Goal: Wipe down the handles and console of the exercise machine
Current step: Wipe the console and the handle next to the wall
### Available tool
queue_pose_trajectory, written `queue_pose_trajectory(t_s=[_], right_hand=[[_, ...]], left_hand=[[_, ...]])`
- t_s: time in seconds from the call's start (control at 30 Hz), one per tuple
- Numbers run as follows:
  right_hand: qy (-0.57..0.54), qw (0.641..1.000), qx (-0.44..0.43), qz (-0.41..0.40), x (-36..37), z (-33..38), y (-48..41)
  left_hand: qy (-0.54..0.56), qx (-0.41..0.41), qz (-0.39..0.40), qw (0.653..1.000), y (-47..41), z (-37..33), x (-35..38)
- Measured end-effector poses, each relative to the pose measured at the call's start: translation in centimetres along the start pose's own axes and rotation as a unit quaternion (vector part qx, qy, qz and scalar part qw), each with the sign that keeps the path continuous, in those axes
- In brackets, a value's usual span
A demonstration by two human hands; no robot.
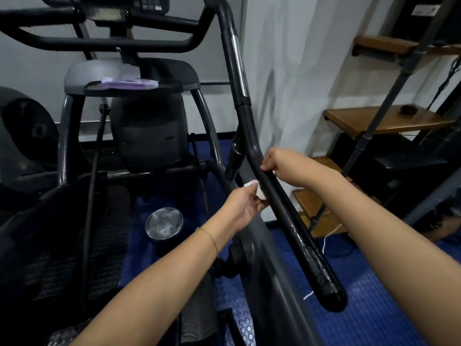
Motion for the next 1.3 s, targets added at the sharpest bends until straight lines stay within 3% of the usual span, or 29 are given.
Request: queue_pose_trajectory(t_s=[0.27, 0.43, 0.57, 0.73, 0.87, 1.23, 1.3], right_hand=[[0.017, 1.0, -0.006, -0.012, 0.8, -0.3, -0.5], [0.015, 1.0, -0.013, -0.012, 0.8, 0.0, -0.5], [0.018, 1.0, -0.006, -0.014, 0.5, 0.1, -0.3], [0.027, 0.999, 0.007, -0.018, 0.4, 0.2, -0.2], [0.024, 0.999, 0.014, -0.018, 0.3, 0.2, 0.0], [0.027, 0.999, 0.011, -0.016, 0.0, 0.8, 0.3], [0.029, 0.999, 0.01, -0.013, 0.0, 0.7, 0.4]], left_hand=[[0.042, -0.074, 0.015, 0.996, 8.9, 7.2, 2.1], [0.059, -0.072, -0.022, 0.995, 7.9, 6.1, 2.0], [0.018, -0.108, 0.004, 0.994, 9.4, 7.7, 2.2], [0.057, -0.104, -0.004, 0.993, 9.4, 7.6, 2.1], [0.047, -0.15, 0.03, 0.987, 11.8, 10.4, 2.9], [0.049, -0.159, 0.058, 0.984, 13.9, 11.8, 3.6], [0.018, -0.143, 0.03, 0.989, 13.3, 11.0, 3.1]])
Point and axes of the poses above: each hand's wrist, its own y-axis away from the middle knuckle, its own x-axis out of the palm, z = x × y, the point moved 10 cm from there along -y, towards the middle knuckle, and after that the axes turned 3 degrees about y, right-handed, at the moved point
